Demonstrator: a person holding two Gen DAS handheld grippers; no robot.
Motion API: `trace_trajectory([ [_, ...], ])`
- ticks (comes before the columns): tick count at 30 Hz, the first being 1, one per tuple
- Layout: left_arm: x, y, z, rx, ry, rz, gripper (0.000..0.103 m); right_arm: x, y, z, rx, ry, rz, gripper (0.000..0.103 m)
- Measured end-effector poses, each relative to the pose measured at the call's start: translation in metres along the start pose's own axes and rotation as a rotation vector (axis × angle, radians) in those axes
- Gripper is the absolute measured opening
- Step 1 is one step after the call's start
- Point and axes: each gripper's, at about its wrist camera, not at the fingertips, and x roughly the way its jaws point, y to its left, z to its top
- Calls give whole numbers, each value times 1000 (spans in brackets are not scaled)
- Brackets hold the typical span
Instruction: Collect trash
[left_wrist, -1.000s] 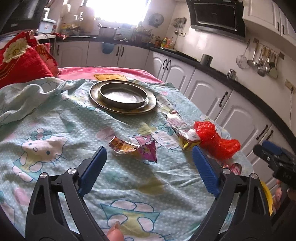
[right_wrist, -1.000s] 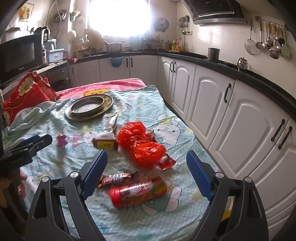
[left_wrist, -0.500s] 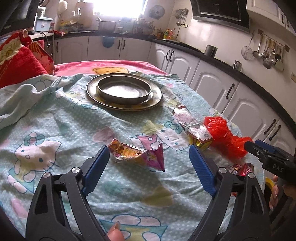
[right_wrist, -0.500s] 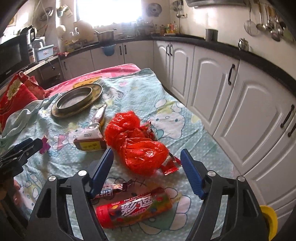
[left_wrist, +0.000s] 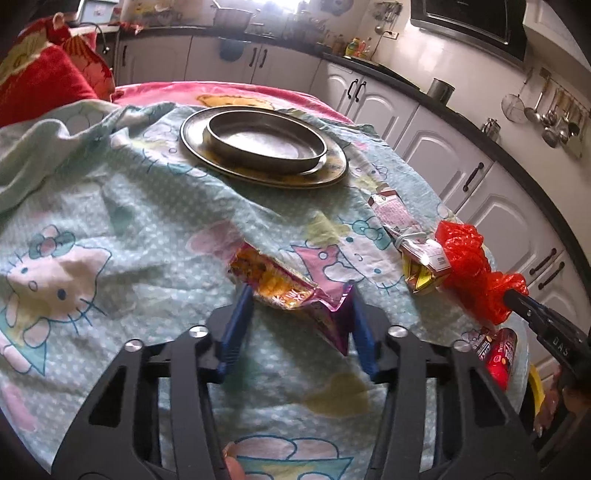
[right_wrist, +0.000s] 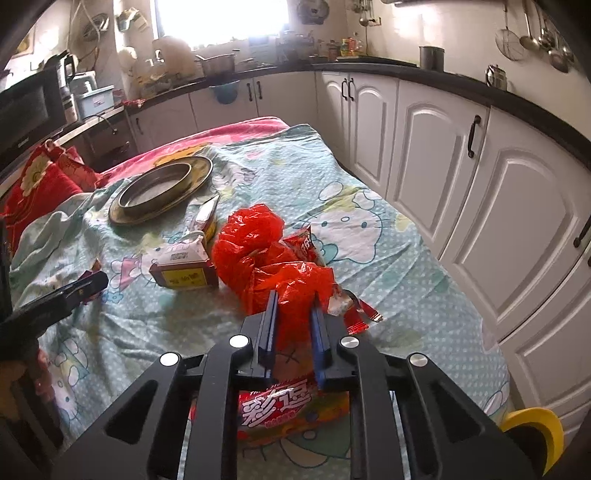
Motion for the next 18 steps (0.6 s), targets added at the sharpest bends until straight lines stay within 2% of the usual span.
trace_trajectory([
  [12, -20, 3, -6, -14, -43, -38, 23, -17, 2, -1, -6, -25, 7, 13],
  [13, -22, 3, -7, -11, -48, -41, 18, -19, 3, -1, -7, -29, 10, 13],
  [18, -31, -2, -8, 5, -59, -58, 17, -31, 7, 0, -20, -54, 27, 11],
])
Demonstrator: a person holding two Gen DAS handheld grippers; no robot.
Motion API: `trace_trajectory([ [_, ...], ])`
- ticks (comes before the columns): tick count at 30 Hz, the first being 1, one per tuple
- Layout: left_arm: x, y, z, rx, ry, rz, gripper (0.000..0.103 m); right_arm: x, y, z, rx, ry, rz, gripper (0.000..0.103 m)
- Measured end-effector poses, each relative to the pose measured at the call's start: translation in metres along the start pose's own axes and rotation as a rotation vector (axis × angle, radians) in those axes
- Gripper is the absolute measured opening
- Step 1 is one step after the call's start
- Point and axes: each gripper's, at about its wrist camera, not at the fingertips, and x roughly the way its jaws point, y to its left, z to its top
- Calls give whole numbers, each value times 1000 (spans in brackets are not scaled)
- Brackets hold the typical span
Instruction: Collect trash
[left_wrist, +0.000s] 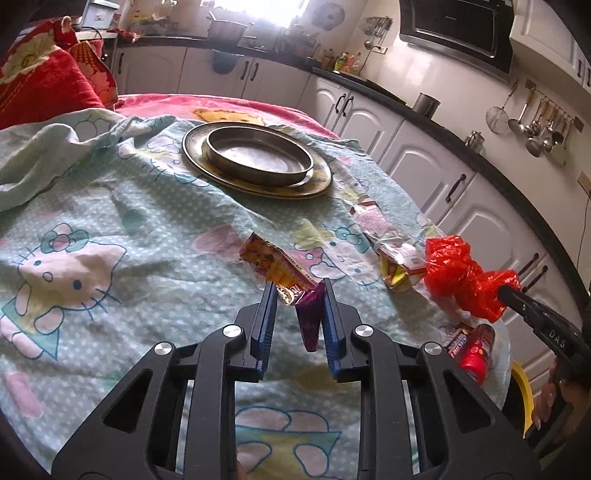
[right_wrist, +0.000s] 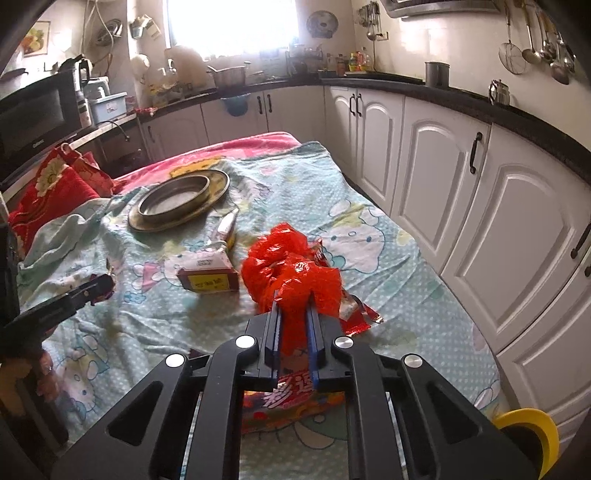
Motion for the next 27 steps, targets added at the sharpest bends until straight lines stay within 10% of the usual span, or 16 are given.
trace_trajectory([
  [27, -55, -59, 2, 103, -78, -160, 16, -89, -3, 1, -21, -128, 35, 11],
])
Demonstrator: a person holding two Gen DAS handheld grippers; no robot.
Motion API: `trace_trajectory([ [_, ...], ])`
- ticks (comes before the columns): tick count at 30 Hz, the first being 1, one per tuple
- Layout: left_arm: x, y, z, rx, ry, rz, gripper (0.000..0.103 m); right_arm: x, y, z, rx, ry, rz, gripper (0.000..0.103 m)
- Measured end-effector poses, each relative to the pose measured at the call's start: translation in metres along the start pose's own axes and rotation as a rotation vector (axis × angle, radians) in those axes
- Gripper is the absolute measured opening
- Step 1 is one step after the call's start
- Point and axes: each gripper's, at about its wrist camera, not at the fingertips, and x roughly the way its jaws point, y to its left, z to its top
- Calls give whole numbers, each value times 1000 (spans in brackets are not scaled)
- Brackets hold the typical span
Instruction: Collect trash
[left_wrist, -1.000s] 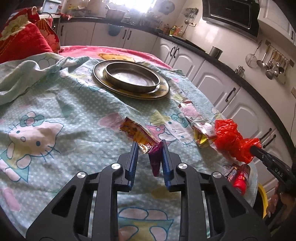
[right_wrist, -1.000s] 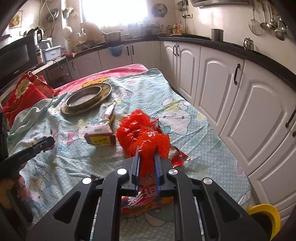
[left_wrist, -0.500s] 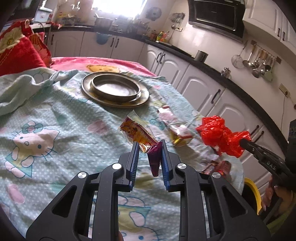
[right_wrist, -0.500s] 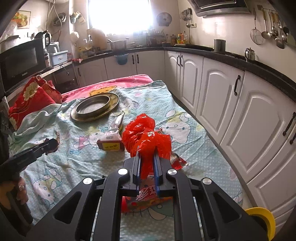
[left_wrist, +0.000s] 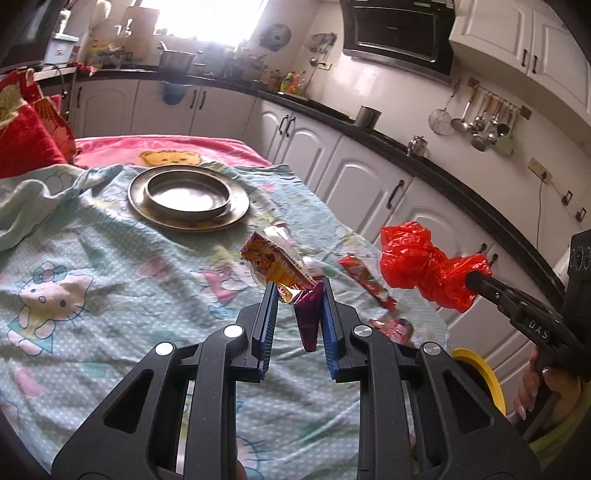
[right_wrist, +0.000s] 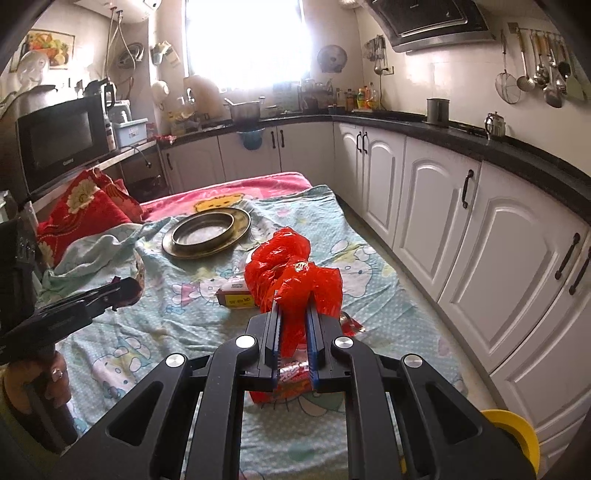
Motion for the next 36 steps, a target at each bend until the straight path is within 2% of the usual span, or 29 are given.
trace_trajectory([
  [21, -9, -62, -11, 118, 8, -93, 16, -71, -45, -23, 76, -48, -79, 11],
  [36, -9, -110, -27, 218, 29, -148, 16, -105, -79, -44, 153, -68, -141, 11],
])
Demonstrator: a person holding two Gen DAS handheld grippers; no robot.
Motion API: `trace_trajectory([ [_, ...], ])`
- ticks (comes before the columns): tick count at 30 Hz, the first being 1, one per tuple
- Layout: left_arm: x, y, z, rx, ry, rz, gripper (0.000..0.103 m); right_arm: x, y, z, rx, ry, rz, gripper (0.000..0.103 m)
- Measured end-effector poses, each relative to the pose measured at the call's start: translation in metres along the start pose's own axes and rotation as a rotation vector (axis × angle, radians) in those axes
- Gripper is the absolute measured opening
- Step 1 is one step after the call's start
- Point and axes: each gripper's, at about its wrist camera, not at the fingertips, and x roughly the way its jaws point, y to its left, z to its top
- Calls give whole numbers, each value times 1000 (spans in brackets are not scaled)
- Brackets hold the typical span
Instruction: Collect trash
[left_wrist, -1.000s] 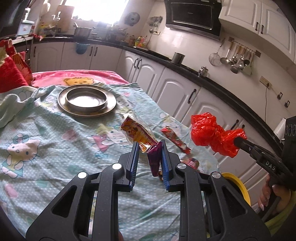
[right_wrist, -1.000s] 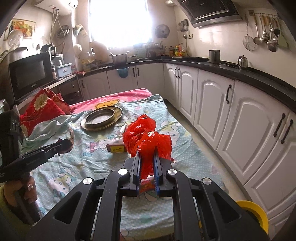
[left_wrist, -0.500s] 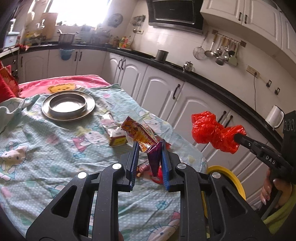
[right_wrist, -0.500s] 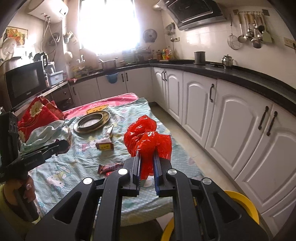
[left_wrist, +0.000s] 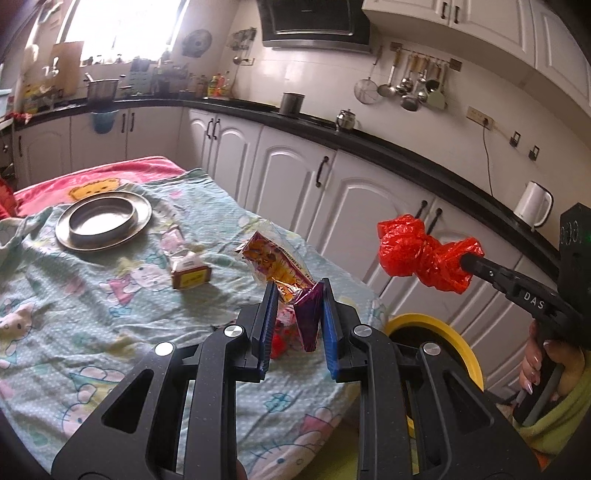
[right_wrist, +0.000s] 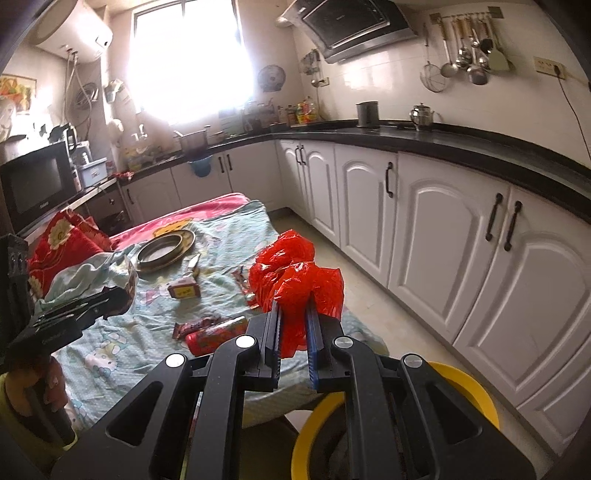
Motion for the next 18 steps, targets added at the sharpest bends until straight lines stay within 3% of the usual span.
trace_trajectory([
  [18, 33, -75, -22, 115, 92, -150, 16, -32, -46, -34, 48, 18, -93, 11],
])
